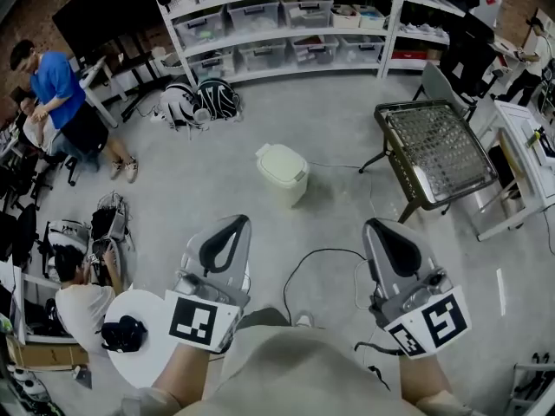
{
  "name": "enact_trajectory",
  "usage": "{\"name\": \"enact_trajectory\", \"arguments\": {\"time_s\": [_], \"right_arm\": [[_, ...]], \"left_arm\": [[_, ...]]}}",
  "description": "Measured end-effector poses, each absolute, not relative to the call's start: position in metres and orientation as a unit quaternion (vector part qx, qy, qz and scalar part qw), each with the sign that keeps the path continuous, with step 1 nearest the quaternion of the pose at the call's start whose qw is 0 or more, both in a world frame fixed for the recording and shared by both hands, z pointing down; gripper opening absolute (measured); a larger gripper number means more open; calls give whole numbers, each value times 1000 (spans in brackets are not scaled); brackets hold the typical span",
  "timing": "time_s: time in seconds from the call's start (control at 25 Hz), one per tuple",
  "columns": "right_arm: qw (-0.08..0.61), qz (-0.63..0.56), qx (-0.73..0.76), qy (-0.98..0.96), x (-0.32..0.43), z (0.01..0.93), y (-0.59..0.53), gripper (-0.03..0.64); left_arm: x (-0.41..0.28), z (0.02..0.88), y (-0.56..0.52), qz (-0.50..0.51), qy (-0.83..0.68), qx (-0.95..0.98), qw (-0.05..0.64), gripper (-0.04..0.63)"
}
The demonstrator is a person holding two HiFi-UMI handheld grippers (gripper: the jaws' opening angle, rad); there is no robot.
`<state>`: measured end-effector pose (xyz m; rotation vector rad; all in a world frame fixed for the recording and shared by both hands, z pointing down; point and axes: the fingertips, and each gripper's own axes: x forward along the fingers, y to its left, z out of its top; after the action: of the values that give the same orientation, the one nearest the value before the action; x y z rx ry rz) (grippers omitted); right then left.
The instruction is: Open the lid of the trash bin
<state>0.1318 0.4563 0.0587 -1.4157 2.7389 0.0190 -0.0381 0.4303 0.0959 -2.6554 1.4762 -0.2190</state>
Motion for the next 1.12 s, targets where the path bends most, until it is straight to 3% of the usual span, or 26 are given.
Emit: {"name": "enact_trajectory", "arguments": {"time_s": [0.6,1.12], "right_arm": [[36,-7,-463,885,151,80,419,3],[-3,-33,-475,880,107,97,277,3]], "left_arm": [[-14,103,395,-79,468,-878,69,2],[-50,116,244,-76,450,-889,45,2]]}}
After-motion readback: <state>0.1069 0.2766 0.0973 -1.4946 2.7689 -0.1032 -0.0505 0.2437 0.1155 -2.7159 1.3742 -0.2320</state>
